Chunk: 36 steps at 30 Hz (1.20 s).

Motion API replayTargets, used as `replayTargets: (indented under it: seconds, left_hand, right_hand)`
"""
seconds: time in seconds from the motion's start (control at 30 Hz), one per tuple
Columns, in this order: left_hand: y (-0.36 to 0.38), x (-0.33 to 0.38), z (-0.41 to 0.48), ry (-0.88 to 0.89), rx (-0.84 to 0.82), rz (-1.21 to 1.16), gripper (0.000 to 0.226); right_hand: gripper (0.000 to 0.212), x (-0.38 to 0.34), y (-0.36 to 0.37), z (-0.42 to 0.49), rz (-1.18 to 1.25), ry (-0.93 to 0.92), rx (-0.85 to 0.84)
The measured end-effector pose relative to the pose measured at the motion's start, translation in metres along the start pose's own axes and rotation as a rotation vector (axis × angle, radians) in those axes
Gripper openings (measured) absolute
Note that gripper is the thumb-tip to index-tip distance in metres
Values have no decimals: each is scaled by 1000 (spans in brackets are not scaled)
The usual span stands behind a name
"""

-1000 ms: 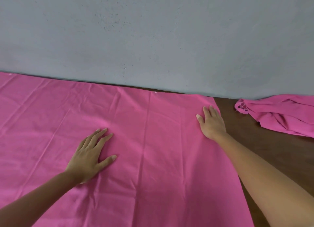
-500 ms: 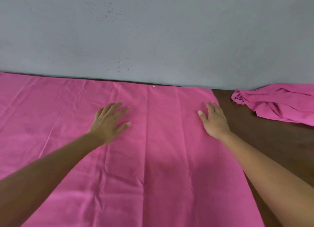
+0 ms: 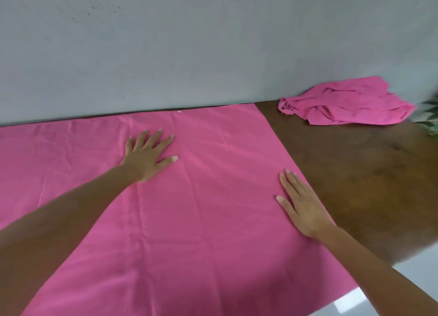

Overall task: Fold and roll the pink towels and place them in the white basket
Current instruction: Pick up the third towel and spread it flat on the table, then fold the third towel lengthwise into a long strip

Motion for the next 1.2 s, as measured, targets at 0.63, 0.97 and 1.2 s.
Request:
replayTargets:
  seconds: [0.63, 0.97, 1.2]
  left_hand:
    - [-10, 169, -58, 385, 105, -232, 70]
    - [8, 293, -92, 630, 147, -223, 40]
    - [-5, 334, -65, 672, 132, -168, 6]
  right_hand:
    - [79, 21, -2, -161, 95, 254, 104]
    - [53, 50, -4, -247, 374, 533, 294]
    - [44, 56, -1, -249, 403, 557, 316]
Point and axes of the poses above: each hand's wrist, its own z-axis towards the middle knuckle, its own y-axis out of the palm, x = y × z, the point moved 3 cm from there along z, towards the middle knuckle, and after that the axes turned 1 degree about z, right-handed, at the moved point
